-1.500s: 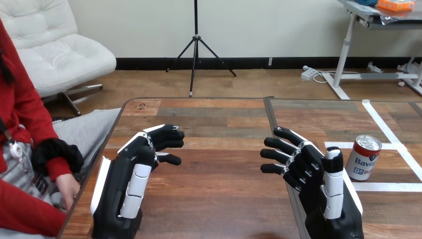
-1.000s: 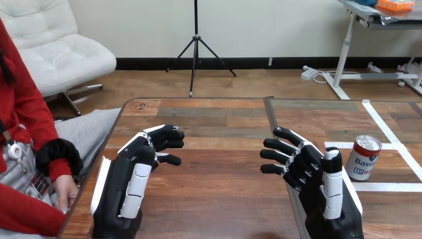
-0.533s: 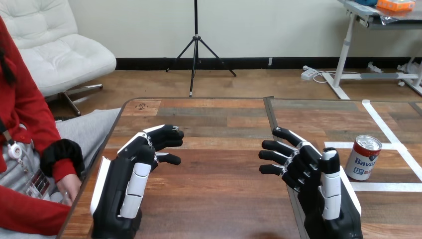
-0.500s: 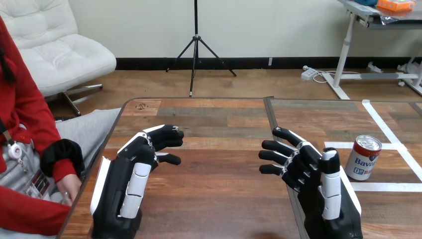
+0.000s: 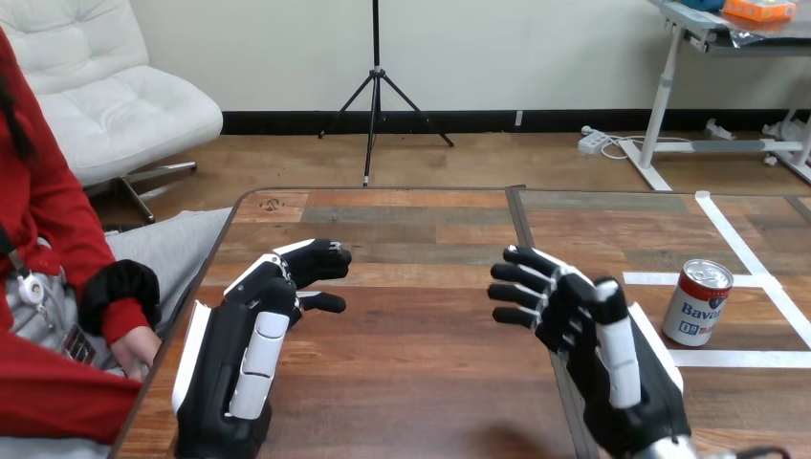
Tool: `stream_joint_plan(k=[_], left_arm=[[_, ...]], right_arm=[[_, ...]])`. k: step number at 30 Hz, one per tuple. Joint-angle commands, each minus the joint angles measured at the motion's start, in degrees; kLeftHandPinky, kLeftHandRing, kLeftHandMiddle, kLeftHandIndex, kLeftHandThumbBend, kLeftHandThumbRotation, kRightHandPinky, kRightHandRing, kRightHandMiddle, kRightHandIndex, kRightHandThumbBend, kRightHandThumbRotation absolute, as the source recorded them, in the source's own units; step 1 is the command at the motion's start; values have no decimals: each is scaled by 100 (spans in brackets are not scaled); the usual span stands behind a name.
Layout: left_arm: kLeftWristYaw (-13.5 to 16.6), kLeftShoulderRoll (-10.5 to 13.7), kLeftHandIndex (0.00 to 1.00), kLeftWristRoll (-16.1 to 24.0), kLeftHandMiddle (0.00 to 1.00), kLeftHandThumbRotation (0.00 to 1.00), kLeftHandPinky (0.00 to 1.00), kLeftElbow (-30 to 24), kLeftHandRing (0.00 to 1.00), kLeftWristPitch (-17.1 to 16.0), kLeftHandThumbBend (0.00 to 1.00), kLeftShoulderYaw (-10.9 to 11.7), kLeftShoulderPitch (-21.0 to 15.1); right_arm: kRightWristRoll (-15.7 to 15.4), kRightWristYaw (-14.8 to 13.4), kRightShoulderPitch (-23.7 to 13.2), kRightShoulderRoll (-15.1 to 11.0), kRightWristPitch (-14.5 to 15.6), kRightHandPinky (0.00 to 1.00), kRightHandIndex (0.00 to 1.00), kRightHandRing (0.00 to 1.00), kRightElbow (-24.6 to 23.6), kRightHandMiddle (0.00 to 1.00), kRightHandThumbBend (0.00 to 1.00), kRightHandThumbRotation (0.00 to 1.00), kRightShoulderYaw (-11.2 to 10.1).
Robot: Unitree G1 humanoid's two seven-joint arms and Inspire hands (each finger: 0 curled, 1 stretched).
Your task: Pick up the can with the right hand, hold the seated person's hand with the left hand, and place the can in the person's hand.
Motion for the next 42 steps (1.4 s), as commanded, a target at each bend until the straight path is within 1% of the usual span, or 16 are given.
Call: stream_joint_plan(k=[1,3,6,10,15,18,21,25,27,30,33,35,42], left_arm=[[-20,11,67,-37,70,95,59,-48,72,-69,65,38,-374],[-18,14,67,-28,71,95,59,-40,72,-78,65,41,-381],[-19,20,67,-13,71,95,59,-11,72,-122,65,47,-401],[-1,16,67,7,71,96,59,-34,72,-102,65,48,-399],[13,14,66,24,70,96,59,-60,72,-82,66,50,-394],[31,12,66,43,70,96,58,-61,72,-88,66,57,-396],[12,18,66,18,70,96,58,-76,71,-87,66,52,-385],[36,17,66,54,70,96,58,-89,71,-92,65,59,-372],[35,20,66,52,70,96,58,-100,70,-81,65,58,-366],[27,19,66,38,70,96,58,-106,70,-72,65,56,-361],[18,26,66,27,70,96,58,-122,70,-39,65,54,-346],[7,32,66,20,70,96,58,-118,70,-49,65,54,-337],[-31,45,66,-21,69,95,57,-104,69,-72,64,54,-332]], right_arm=[[8,90,-1005,-257,-146,74,82,79,255,81,88,98,-214],[-17,79,-1096,-298,-171,74,83,80,326,81,88,98,-242],[-17,41,-1263,-356,-124,74,83,81,415,82,89,98,-307],[-103,-121,-1501,-433,-141,75,83,81,519,82,90,98,-406],[-230,-309,-1714,-522,-161,76,83,82,564,82,88,99,-495],[-389,-485,-1830,-589,-225,76,83,81,600,82,87,100,-560],[-581,-646,-1943,-683,-351,76,83,81,652,81,87,100,-614],[-775,-828,-2134,-811,-579,76,83,80,803,81,89,100,-701],[-840,-903,-2197,-848,-670,75,82,80,864,81,88,99,-727],[-944,-1063,-2294,-903,-676,75,82,79,896,80,88,99,-775],[-1116,-1256,-2390,-972,-728,73,81,78,947,79,87,98,-815],[-1283,-1380,-2478,-1072,-841,72,81,78,1062,79,86,98,-837],[-1486,-1607,-2721,-1261,-1013,70,80,78,1362,79,84,96,-925]])
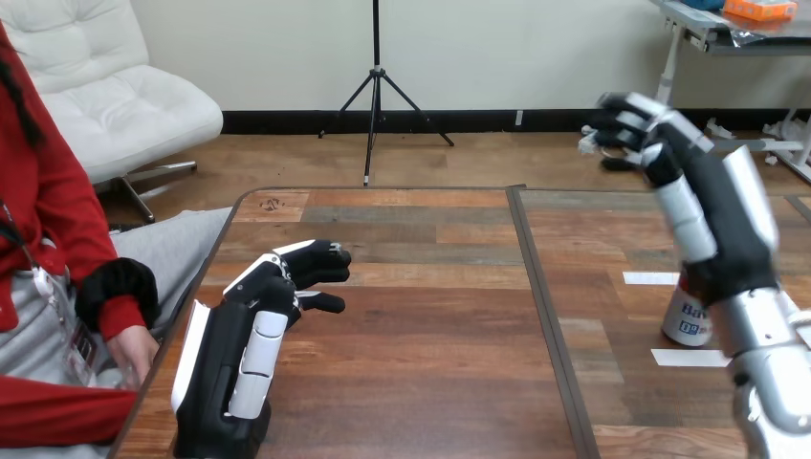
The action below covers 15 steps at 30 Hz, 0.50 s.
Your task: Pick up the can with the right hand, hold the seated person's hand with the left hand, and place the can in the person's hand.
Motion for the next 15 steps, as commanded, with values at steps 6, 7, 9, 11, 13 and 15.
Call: stream_joint_plan(k=[6,7,9,11,13,15], left_arm=[[-60,43,66,-70,69,95,57,-110,69,-42,64,31,-313],[-55,42,66,-60,69,95,57,-112,69,-43,64,32,-309],[-51,39,66,-51,69,95,57,-113,69,-43,64,34,-306],[-51,35,66,-45,69,95,57,-110,69,-51,64,32,-301],[-56,30,66,-52,68,95,57,-113,69,-45,64,27,-294],[-64,26,66,-64,68,95,58,-119,69,-33,64,22,-287]], right_arm=[[-199,-348,-759,-326,-447,69,80,78,641,78,81,94,-178],[-195,-365,-806,-347,-479,69,80,78,710,78,80,94,-193],[-187,-380,-858,-370,-536,69,80,78,799,78,77,92,-201],[-188,-403,-977,-446,-620,69,80,78,993,78,75,91,-232],[-256,-486,-1068,-514,-663,70,80,78,1122,79,72,90,-244],[-344,-581,-1128,-560,-689,68,80,77,1201,78,72,90,-245]])
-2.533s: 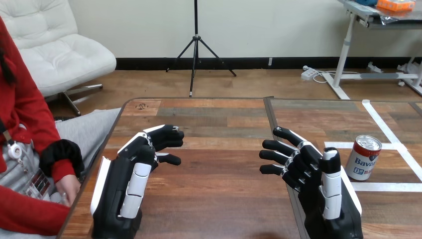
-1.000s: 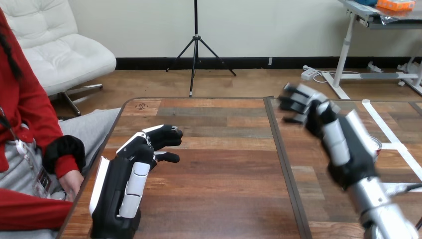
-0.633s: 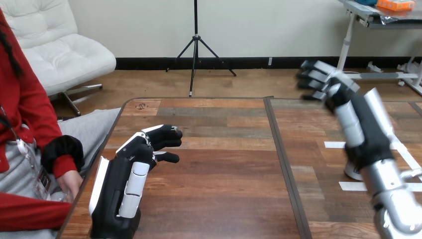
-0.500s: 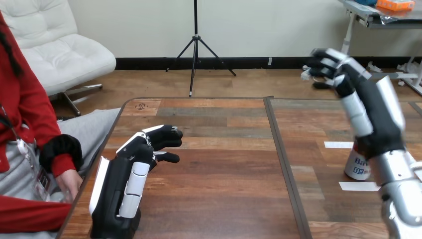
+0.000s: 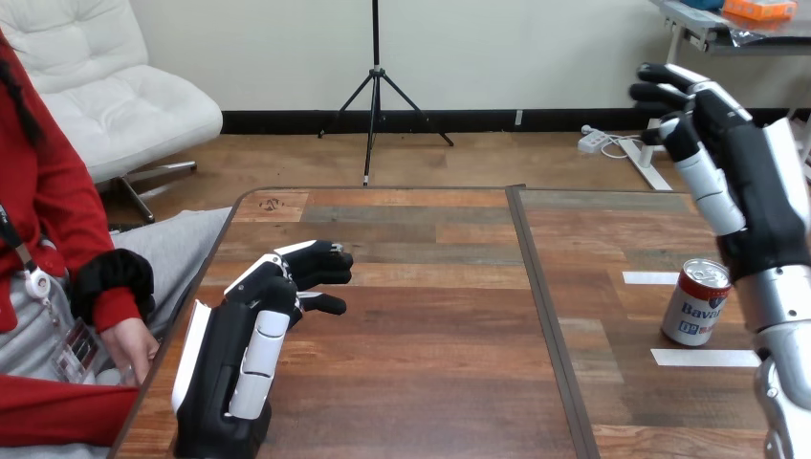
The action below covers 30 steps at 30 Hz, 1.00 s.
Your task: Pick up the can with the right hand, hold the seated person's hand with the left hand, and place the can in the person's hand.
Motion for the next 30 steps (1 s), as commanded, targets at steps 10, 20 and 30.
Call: stream_joint_plan(k=[10,20,30], left_arm=[[-38,-15,66,-80,68,94,58,-145,69,14,62,-5,-273],[-67,-37,66,-111,68,94,58,-133,69,30,62,-21,-278],[27,-52,66,42,68,94,58,-138,68,-7,62,3,-261]], right_arm=[[-562,-672,-823,-489,102,66,80,77,495,79,73,92,-62],[-701,-853,-1067,-732,236,69,81,80,1052,81,67,91,-27],[-693,-849,-1359,-918,282,75,85,84,1936,85,71,91,16]])
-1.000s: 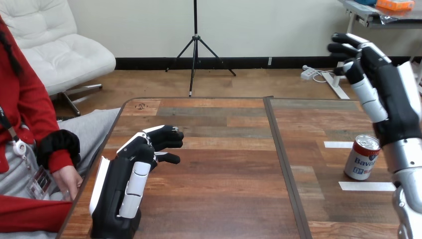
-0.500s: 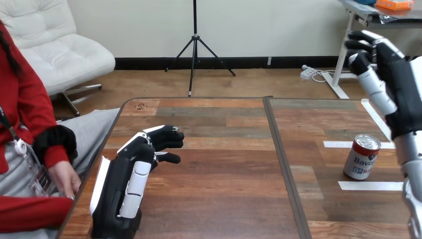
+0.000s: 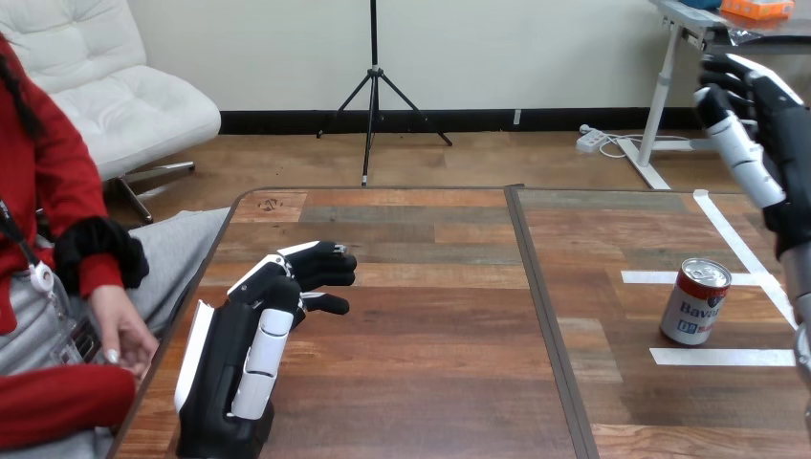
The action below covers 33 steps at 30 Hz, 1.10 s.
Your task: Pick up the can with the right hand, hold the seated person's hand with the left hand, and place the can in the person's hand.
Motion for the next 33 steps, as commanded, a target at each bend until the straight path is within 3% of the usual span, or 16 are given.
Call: stream_joint_plan(k=[1,18,33], left_arm=[[53,-25,66,44,68,94,58,-136,68,-31,62,14,-260],[43,-38,65,-34,67,93,57,-117,67,-22,63,16,-278],[18,-15,65,-43,67,94,56,-109,66,-47,63,31,-274]], right_arm=[[-23,-55,-552,-224,48,75,85,85,530,85,72,91,41],[-23,26,-973,-381,97,82,91,90,1901,92,77,84,145],[-139,13,-1198,-441,733,85,96,95,2523,97,94,84,360]])
